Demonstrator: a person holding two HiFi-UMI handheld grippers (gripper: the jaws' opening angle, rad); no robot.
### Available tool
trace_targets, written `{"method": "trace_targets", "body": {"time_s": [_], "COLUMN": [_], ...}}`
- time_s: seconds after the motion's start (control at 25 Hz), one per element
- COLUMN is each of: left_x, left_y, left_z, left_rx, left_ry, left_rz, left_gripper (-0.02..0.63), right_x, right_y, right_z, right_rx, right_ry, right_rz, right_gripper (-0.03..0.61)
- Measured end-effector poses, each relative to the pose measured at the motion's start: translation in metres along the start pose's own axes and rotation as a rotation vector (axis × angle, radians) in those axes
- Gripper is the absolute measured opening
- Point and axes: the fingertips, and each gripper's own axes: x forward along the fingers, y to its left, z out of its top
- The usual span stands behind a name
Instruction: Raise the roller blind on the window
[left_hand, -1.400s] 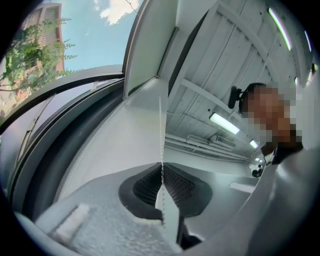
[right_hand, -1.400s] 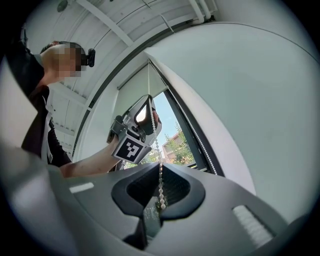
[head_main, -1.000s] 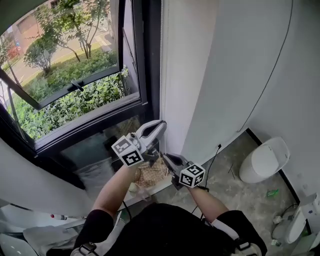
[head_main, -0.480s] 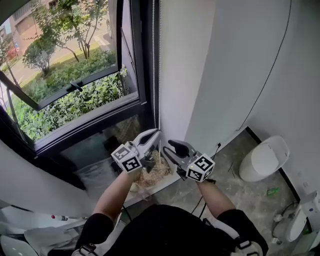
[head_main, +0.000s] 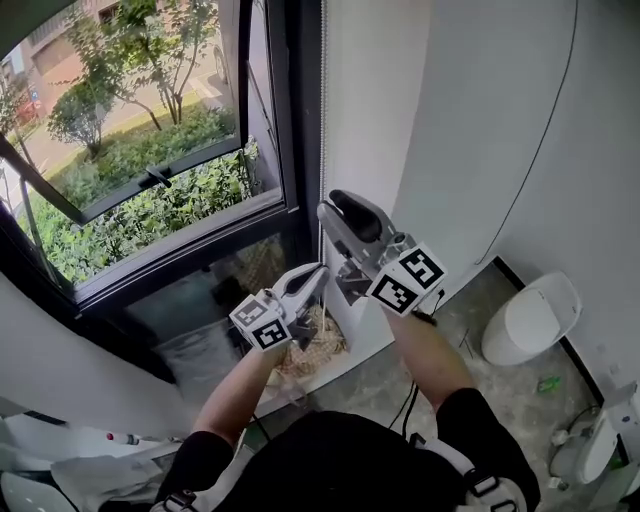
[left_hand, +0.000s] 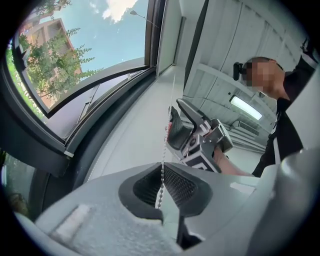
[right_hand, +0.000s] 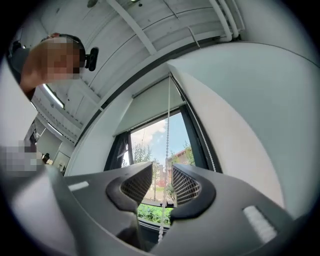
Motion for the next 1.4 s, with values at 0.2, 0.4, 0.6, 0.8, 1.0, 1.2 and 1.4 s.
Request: {"method": "trace_targets", "body": {"time_s": [0.2,0.4,0.6,0.8,1.0,1.2,1.4], "left_x": [-0.001,-0.001,-0.002,-0.02,-0.047,-0.043,-0.041], "left_y": [-0.004,-0.004,0.001,0.022,0.027,0.02,0.004], "left_z": [0.002,0.001,-0.01,-0.084,-0.145,-0.129,-0.092], "left_rx": [-0.002,-0.005,0.005,0.04,0.052,0.072,0.14], "left_ry": [-0.004,-0.001,0.039,0.249,0.449,0.438,0.479], "left_rz": [-0.013,-0.021,-0.007,0.036,0.058,0.013,-0.112], "left_gripper": [0.015,0.015,0.015,0.015,0.02,0.082,0.169], "right_x": [0.021,0.017,0.003,-0.032,-0.065,-0.068,-0.075], "right_y": [0.003,-0.003,-0.001,-0.001,0.008,0.005,-0.002], "right_z": [0.023,0.025,0.019,-0.049,-0.111,-0.11,-0.107], "right_rx": [-0.028,-0.013,-0.019,0.054,0.101,0.071,0.098], "right_ry": [-0.04,-0.068,-0.097,-0.026,0.089,0.102,0.089], "right_rz": [-0.002,-0.019,-0.015,-0.051,-0.062,-0.068,-0.083], "right_gripper": [0.056,0.017,0.015,0.015,0.015,0.015,0.015]}}
